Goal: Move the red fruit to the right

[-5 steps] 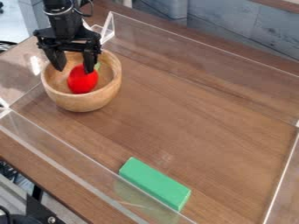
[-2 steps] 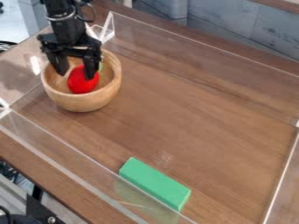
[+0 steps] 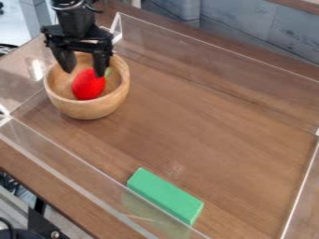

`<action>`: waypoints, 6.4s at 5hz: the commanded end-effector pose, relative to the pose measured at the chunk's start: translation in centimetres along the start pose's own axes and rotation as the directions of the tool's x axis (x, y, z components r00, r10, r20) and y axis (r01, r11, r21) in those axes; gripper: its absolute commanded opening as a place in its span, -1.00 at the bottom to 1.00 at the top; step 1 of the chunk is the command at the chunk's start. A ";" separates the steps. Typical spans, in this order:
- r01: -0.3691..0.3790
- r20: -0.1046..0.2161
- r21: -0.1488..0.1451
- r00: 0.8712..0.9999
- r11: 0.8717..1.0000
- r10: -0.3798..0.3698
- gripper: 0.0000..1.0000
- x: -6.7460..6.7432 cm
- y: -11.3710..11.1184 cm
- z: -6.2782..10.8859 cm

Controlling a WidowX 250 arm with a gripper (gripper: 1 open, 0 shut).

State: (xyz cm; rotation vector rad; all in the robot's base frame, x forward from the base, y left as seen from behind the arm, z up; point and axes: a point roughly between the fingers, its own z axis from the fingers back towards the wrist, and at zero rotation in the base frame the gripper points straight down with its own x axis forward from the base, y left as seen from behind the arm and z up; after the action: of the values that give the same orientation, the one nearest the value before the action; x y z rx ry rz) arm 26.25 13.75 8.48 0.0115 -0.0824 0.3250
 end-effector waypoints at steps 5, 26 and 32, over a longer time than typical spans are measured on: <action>-0.119 0.028 0.068 0.993 0.991 0.117 1.00 0.8 0.4 0.0; 0.411 0.313 -0.246 0.891 0.878 -0.329 1.00 -1.2 -22.1 11.2; 0.547 0.133 -0.260 0.837 0.796 -0.531 1.00 -9.2 -27.6 6.1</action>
State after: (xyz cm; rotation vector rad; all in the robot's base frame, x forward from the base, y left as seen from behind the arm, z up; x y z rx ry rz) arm 25.87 -15.18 12.10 -0.2248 -0.1225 -0.2496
